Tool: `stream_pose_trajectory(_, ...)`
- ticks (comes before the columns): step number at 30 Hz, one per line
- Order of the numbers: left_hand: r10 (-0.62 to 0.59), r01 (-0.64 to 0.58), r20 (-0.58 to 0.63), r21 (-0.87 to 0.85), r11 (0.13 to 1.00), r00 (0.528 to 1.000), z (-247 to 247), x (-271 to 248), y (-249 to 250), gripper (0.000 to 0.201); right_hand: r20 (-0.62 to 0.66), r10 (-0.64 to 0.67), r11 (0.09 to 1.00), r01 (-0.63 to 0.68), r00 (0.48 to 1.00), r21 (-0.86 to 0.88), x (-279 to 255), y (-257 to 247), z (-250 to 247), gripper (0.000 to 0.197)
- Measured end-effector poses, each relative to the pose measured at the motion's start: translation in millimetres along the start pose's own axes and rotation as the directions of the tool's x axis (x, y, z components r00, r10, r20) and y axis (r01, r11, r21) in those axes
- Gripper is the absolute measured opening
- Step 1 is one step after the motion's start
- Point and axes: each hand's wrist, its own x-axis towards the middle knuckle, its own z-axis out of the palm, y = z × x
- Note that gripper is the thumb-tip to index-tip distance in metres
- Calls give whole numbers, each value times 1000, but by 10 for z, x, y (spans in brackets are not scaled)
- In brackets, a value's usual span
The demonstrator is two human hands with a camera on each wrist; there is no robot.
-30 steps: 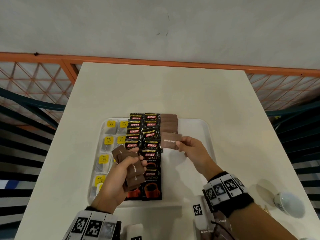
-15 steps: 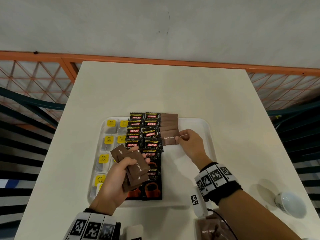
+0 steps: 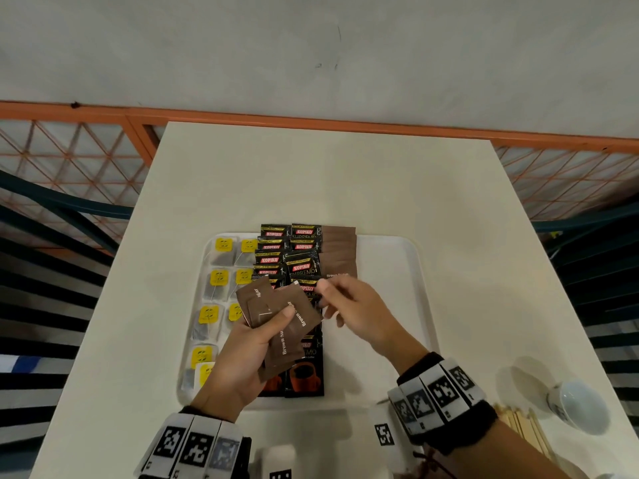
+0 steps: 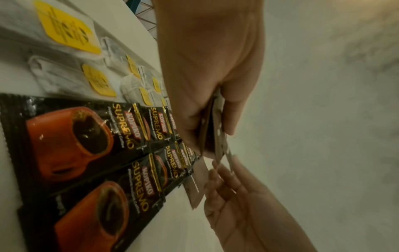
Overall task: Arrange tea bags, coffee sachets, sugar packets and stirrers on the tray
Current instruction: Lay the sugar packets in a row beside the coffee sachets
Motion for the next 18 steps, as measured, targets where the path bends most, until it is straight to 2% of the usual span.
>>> stream_pose_trajectory(1, 13, -13, 1, -2, 1000, 1000, 8, -2, -3, 25, 76, -5, 999, 2, 997, 32, -58, -25, 35, 22)
stream_pose_trajectory(3, 34, -34, 3, 4, 999, 999, 12, -10, -5, 27, 149, -33, 995, 19, 988, 95, -142, -47, 82, 18)
stream_pose_trajectory(5, 52, -52, 0, 20, 998, 999, 5, -15, -10, 30, 126, -70, 983, 46, 990, 180, -184, -49, 113, 14)
stream_pose_trajectory(7, 62, -62, -10, 10, 998, 998, -5, -18, -11, 27, 7, -125, 968, 120, 992, 218, -199, -43, 131, 10)
stream_pose_trajectory(9, 54, -54, -8, -27, 998, 999, -13, -28, -4, 27, -154, -239, 953, 262, 959, 152, -208, -17, 136, 10)
stream_pose_trajectory(11, 54, -53, 16, -58, 997, 998, -18, -41, 7, 34, -225, -392, 917, 399, 892, -15, -224, 20, 137, 17)
stream_pose_trajectory(14, 80, -77, 42, -74, 994, 996, 12, -60, 29, 39, -192, -548, 832, 509, 814, -219, -251, 69, 161, 16)
stream_pose_trajectory(16, 107, -104, 40, -60, 993, 993, 24, -59, 28, 28, -160, -582, 806, 540, 797, -243, -263, 98, 162, 19)
stream_pose_trajectory(18, 126, -126, 18, -17, 992, 992, 23, -57, 29, 29, -131, -580, 809, 550, 804, -210, -291, 116, 142, 20)
